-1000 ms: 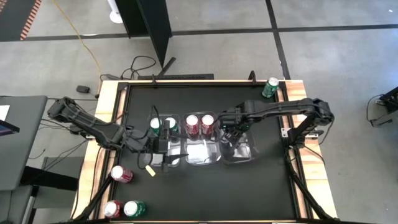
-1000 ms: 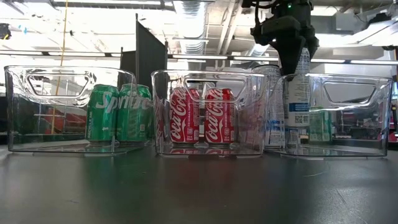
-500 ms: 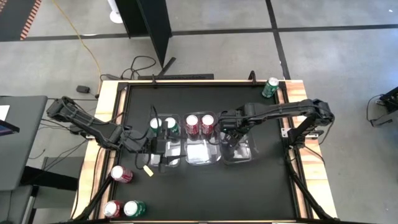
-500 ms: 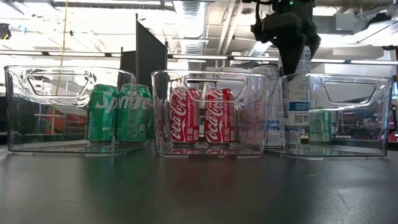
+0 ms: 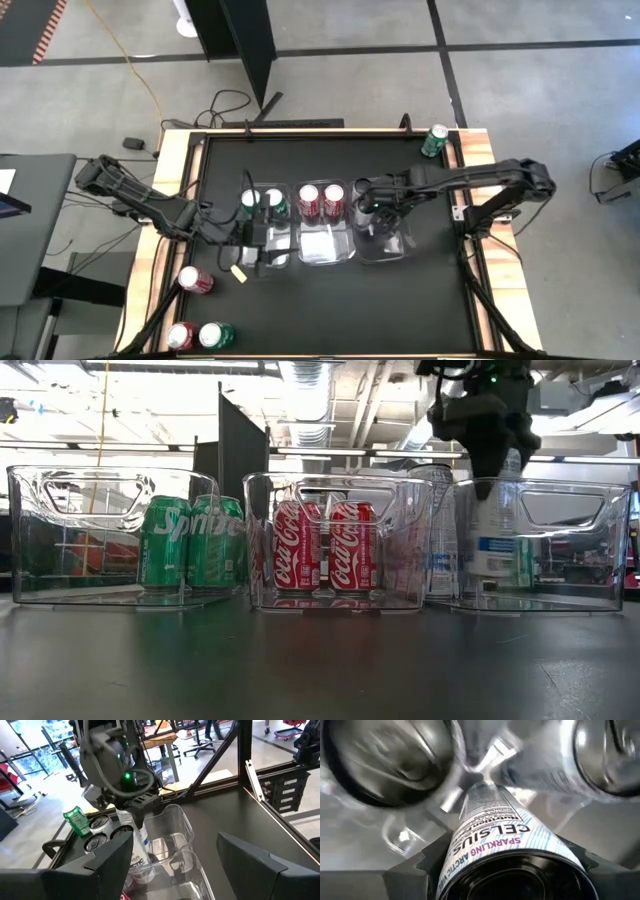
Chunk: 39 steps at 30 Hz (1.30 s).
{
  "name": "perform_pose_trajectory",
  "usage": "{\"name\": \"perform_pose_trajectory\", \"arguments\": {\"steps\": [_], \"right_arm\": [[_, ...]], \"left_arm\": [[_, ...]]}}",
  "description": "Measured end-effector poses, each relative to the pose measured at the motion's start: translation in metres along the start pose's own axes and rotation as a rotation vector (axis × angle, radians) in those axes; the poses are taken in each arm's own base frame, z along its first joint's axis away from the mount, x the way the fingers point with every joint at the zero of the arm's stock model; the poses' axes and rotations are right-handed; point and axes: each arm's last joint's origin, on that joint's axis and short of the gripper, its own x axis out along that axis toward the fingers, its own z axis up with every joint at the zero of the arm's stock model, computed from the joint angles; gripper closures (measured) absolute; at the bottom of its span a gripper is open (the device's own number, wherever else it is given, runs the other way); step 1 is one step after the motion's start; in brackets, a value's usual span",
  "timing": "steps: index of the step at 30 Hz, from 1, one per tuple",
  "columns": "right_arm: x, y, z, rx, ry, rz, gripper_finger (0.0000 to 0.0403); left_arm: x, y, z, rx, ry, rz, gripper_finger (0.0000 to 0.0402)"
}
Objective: Sort soda cans
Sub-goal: Put the white-blue soda can into the right transparent bin
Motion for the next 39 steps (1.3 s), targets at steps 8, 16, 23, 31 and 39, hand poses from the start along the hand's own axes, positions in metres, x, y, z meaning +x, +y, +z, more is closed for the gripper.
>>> {"name": "perform_pose_trajectory", "arguments": {"steps": [8,16,23,31,39], "right_arm": [[0.015,0.001,0.01,-0.014,0.045,-0.018,0.0136],[0.016,-0.004,0.015,0.006,0.052,-0.02,0.0136],[0.017,-0.005,0.016,0.014,0.057,-0.015,0.0136],[0.017,-0.005,0.016,0.025,0.059,-0.012,0.0136],[0.017,-0.005,0.016,0.026,0.059,-0.012,0.011]], "left_arm": [[0.0,0.001,0.002,-0.002,-0.017,0.007,0.012],[0.0,0.001,0.001,0.009,-0.009,0.005,0.012],[0.0,0.001,0.001,0.015,-0.009,0.004,0.012],[0.0,0.001,0.001,0.016,-0.009,0.004,0.012],[0.0,0.001,0.001,0.016,-0.009,0.004,0.012]]}}
